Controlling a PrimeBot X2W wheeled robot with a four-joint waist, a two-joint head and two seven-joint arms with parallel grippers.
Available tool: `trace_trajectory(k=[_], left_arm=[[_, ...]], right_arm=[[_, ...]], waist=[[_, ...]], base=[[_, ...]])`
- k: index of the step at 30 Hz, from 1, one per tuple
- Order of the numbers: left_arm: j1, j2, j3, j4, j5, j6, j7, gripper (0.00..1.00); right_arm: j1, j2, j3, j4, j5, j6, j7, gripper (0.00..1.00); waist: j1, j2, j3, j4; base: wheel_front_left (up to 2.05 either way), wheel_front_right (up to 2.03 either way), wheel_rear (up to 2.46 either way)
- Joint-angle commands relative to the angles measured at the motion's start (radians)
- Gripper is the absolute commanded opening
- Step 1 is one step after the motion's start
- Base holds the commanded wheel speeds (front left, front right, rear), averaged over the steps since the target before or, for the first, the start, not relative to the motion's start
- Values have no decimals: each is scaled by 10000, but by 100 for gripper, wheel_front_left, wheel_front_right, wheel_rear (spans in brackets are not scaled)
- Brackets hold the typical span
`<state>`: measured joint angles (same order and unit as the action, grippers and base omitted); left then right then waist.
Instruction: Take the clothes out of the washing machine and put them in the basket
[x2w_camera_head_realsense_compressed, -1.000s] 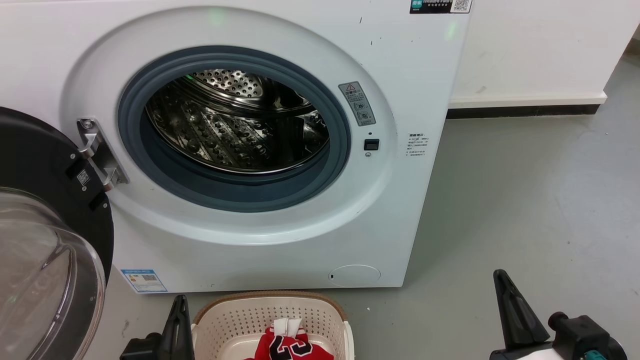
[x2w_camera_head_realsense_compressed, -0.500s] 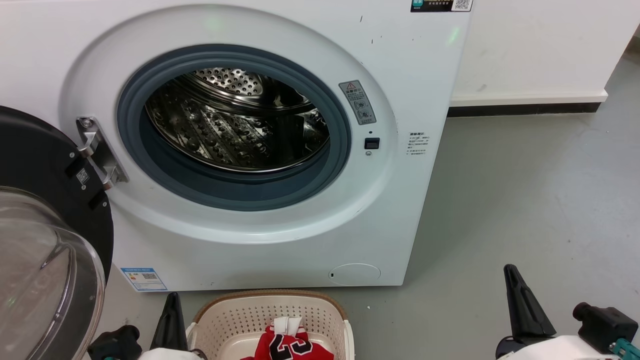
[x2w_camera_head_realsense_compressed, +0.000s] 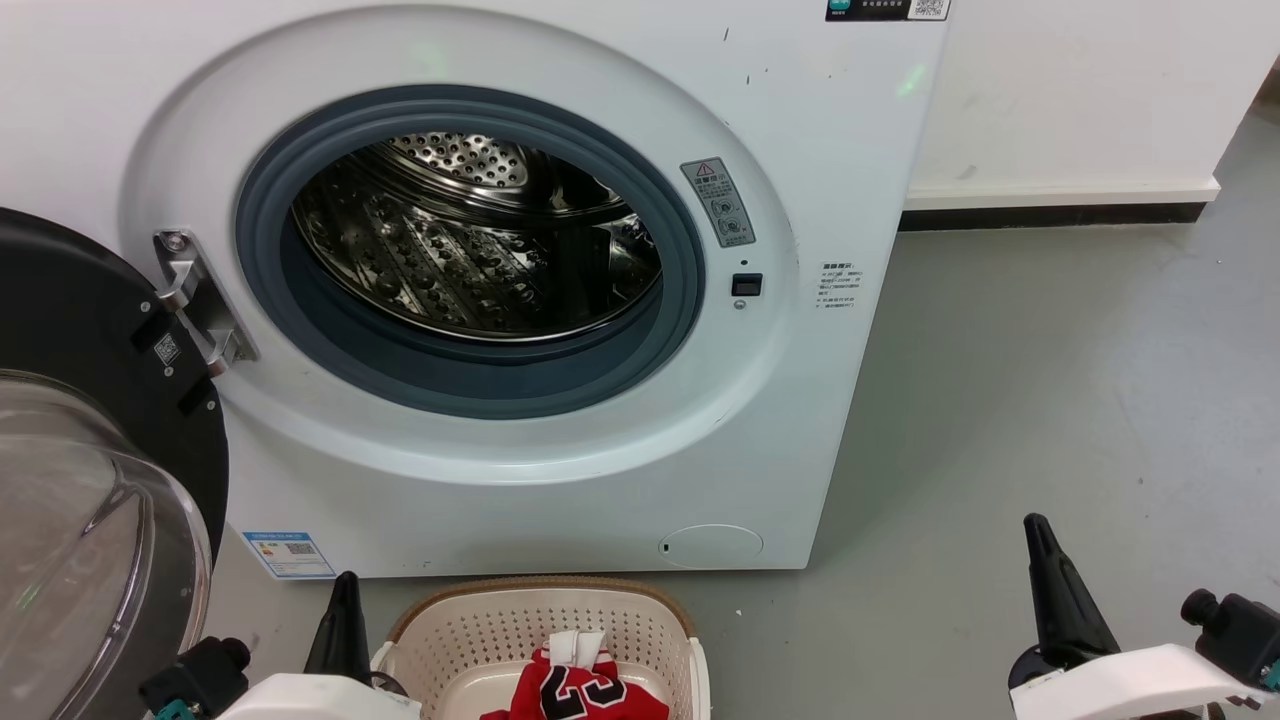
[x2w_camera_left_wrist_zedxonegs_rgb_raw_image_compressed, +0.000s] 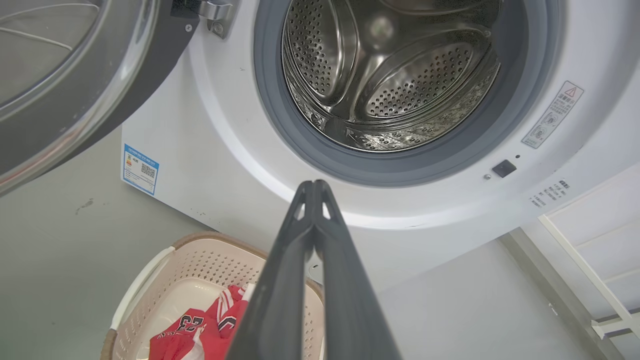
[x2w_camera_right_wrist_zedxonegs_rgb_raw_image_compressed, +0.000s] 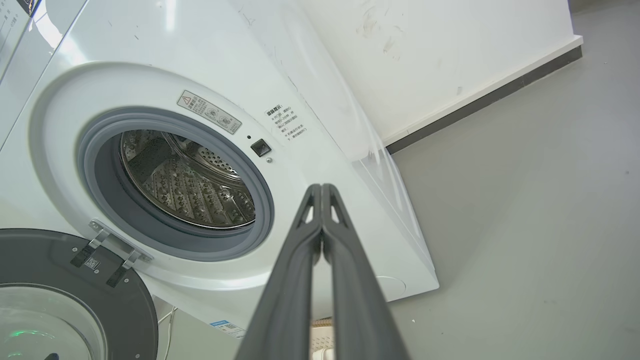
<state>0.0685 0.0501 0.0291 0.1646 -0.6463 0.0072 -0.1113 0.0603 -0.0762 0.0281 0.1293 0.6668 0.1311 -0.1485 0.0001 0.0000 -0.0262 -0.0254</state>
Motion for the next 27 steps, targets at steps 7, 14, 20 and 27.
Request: trace_trajectory(k=[7,14,20,27], left_arm=[[-465,4,122,-1,-1165,-206,266,0],[-621,4,212,87,-2141,-351,492,0],[-745,4,281,160,-2928,-455,678,0],[-906,5,350,239,-3785,-582,889,0]], right_arm=[[-432,-105,-94,42,1246,-1,220,0],[-577,-121,-168,161,2261,-1,436,0],[-696,-131,-237,258,3064,-2,616,0],[-809,-138,-315,372,3948,-1,806,0]], waist=[[-1,0,21,19],[-1,0,44,38],[-1,0,63,55],[-1,0,85,74]], base=[[0,0,0],[0,0,0],[0,0,0],[0,0,0]])
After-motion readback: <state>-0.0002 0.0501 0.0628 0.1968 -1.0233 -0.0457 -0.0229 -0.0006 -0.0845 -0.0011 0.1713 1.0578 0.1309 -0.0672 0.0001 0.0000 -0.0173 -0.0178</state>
